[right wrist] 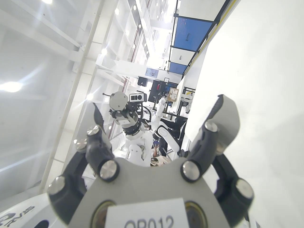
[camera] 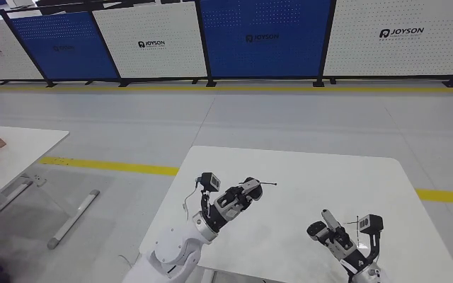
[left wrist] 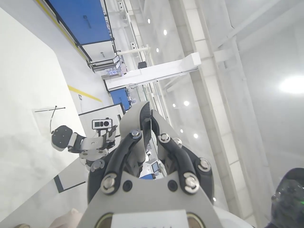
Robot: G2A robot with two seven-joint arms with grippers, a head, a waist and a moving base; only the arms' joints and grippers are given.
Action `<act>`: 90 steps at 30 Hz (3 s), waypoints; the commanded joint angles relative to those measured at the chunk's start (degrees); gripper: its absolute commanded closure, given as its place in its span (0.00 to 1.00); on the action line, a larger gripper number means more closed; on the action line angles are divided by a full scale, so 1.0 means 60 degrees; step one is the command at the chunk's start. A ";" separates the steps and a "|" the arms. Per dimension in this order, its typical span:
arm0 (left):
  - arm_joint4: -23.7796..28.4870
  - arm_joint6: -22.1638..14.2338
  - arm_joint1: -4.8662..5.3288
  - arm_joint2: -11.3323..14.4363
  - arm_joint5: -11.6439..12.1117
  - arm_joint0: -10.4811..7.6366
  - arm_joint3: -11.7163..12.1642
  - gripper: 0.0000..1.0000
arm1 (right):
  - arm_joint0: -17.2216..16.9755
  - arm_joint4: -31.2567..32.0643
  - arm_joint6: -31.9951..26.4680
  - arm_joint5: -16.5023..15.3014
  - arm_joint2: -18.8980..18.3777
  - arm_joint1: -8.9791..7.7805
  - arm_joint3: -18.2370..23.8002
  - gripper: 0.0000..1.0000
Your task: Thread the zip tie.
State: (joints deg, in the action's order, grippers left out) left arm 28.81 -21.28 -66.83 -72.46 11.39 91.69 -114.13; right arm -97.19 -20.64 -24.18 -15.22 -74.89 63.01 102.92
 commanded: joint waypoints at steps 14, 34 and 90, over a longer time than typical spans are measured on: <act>0.0774 -0.0813 0.0098 -0.0644 0.0618 0.0812 -0.1326 1.00 | 0.0000 0.0000 0.0000 0.0000 0.0000 0.0000 0.0000 0.00; -0.2002 0.0811 -0.0056 0.0808 -0.0874 -0.0236 0.0336 1.00 | 0.0000 0.0000 0.0000 0.0000 0.0000 0.0000 0.0000 0.00; -0.1589 -0.0451 0.0120 0.0342 0.0624 0.0953 -0.1706 1.00 | 0.0000 0.0000 0.0000 0.0000 0.0000 0.0000 0.0000 0.00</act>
State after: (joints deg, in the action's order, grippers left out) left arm 19.72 -24.28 -66.08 -70.84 15.77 97.61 -124.87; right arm -97.19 -20.64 -24.18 -15.22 -74.89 63.01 102.92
